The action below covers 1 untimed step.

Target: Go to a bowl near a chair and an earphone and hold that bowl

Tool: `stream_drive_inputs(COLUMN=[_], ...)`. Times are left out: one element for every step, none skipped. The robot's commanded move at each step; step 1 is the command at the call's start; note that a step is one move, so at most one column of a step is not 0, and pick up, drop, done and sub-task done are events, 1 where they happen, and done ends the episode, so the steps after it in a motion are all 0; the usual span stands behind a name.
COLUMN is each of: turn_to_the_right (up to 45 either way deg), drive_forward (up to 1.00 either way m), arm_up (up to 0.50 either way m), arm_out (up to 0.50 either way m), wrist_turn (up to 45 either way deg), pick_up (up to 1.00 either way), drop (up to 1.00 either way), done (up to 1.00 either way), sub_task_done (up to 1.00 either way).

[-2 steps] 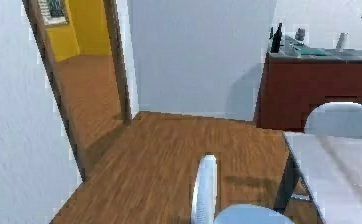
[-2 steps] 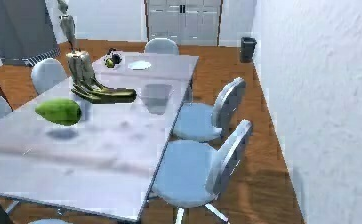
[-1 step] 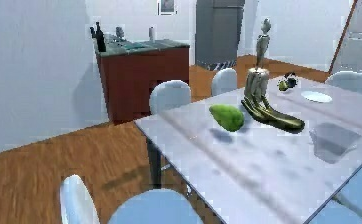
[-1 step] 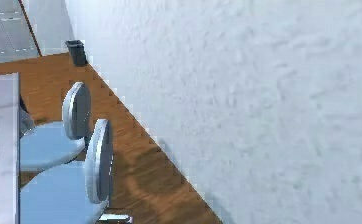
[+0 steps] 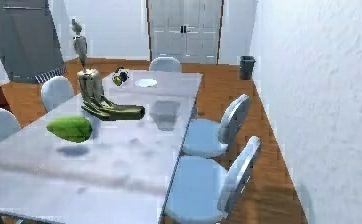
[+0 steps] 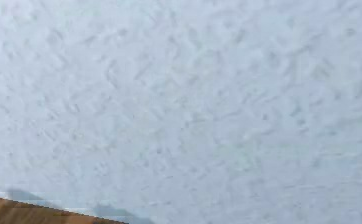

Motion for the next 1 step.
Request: stream_drive_inputs(turn_to_the_right=[39.0], drive_forward=[0.00], arm_up=[0.00], arm_out=[0.00], wrist_turn=[0.0], pick_up=[0.00], drop=[0.00], done=[0.00], sub_task_done=[0.00])
